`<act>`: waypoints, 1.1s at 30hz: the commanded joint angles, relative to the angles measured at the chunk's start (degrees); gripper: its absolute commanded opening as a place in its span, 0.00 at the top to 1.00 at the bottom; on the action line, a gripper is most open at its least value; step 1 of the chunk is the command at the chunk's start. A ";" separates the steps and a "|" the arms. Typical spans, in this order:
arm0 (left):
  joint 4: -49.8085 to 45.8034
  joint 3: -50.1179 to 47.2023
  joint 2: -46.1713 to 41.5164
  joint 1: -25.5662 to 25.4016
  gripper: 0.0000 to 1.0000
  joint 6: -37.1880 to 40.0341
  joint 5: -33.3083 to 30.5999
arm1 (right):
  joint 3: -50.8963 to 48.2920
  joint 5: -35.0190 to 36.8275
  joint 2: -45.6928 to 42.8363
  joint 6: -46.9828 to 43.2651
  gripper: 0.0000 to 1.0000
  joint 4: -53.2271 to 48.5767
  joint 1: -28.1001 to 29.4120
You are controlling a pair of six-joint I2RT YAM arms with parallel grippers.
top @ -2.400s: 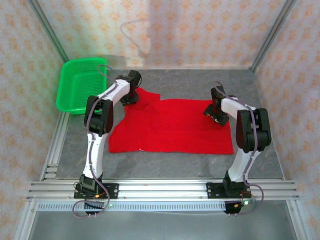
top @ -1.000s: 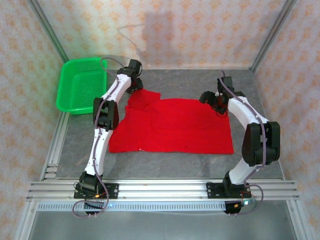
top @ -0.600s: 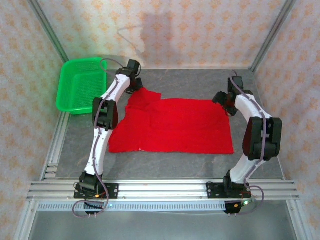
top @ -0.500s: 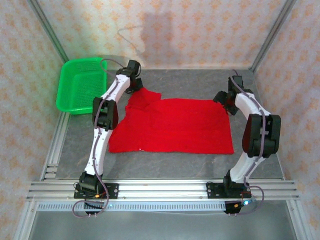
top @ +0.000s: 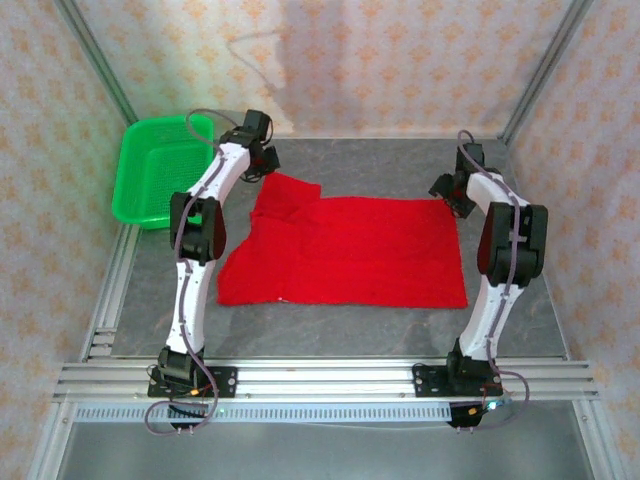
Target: Fold and stack the t-shirts
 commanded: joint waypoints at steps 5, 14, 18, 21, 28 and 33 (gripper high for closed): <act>-0.12 1.47 -0.28 0.25 1.00 0.54 0.99 | 1.78 2.31 1.72 -2.48 0.26 -1.64 -0.25; 0.37 2.56 -1.48 0.25 1.00 0.34 1.71 | 3.63 2.97 3.35 -3.70 0.32 -2.65 -0.30; 0.32 2.87 -1.71 0.23 1.00 0.36 2.56 | 5.31 4.65 4.51 -4.26 0.35 -3.36 -0.29; 0.32 2.79 -1.99 0.30 1.00 0.38 3.13 | 7.24 5.49 6.00 -4.86 0.38 -4.48 -0.33; 0.22 2.68 -2.74 0.26 1.00 0.05 3.98 | 9.34 6.37 8.39 -5.57 0.44 -5.58 -0.34; -0.04 2.59 -3.48 0.26 1.00 0.09 4.12 | 10.50 6.04 9.80 -5.50 0.47 -6.02 -0.31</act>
